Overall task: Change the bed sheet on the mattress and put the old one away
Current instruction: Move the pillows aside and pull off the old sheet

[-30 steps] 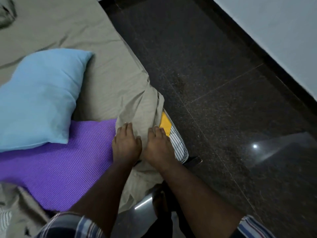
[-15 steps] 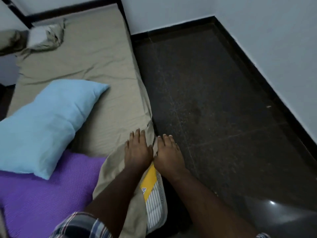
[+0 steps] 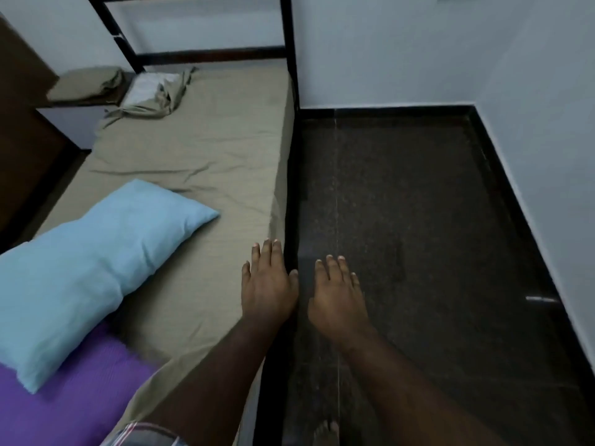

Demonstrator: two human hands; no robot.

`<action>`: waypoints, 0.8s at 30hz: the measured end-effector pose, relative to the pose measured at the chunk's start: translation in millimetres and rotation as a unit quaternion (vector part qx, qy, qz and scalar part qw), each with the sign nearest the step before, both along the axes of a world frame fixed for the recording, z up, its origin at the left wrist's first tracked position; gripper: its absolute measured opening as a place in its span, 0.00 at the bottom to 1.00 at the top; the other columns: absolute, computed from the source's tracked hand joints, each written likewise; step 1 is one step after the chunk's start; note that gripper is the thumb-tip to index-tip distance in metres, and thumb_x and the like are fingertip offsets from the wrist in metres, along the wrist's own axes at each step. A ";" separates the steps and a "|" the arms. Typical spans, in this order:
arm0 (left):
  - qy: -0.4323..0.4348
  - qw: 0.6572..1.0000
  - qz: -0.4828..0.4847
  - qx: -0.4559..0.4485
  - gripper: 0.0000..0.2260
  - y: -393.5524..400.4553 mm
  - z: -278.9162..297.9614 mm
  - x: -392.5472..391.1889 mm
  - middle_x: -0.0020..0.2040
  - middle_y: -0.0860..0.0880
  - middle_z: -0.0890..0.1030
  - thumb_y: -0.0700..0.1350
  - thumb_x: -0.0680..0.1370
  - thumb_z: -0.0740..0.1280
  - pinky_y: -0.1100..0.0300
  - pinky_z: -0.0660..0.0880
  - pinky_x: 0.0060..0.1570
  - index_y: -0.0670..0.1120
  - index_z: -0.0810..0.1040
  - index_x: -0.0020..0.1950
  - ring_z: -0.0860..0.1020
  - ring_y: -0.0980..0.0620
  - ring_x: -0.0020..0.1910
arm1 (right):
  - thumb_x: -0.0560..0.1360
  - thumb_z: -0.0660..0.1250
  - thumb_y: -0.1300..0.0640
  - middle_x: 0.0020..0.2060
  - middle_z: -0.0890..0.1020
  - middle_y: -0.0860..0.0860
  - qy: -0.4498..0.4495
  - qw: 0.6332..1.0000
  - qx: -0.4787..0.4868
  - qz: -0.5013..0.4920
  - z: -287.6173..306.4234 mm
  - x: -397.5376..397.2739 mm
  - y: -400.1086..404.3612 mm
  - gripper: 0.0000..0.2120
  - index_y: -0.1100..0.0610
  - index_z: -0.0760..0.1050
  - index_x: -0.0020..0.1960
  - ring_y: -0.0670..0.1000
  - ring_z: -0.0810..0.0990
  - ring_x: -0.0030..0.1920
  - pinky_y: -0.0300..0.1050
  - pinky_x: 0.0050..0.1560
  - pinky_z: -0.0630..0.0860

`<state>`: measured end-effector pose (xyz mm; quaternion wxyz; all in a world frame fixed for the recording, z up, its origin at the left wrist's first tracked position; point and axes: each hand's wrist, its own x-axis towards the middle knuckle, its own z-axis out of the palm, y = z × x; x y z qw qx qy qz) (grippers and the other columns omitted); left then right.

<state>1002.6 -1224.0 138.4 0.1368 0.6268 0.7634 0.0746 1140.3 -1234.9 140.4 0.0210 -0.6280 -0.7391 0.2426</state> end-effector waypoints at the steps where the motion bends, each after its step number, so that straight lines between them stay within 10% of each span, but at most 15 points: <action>1: -0.002 1.000 0.005 0.004 0.32 17.3 2.8 -1.5 0.82 0.48 0.54 0.54 0.81 0.59 0.45 0.53 0.78 0.46 0.53 0.82 0.49 0.46 0.82 | 0.79 0.60 0.54 0.81 0.50 0.57 0.001 1.000 0.003 0.010 3.8 -1.4 20.7 0.35 0.57 0.50 0.81 0.57 0.44 0.81 0.58 0.79 0.47; 24: 0.058 0.997 0.042 -0.034 0.30 726.5 -6.9 16.4 0.80 0.47 0.62 0.52 0.79 0.61 0.45 0.59 0.76 0.46 0.59 0.80 0.57 0.44 0.80 | 0.77 0.62 0.56 0.80 0.58 0.55 0.042 0.998 -0.019 0.033 -9.7 17.0 741.4 0.34 0.57 0.54 0.80 0.56 0.51 0.81 0.57 0.79 0.53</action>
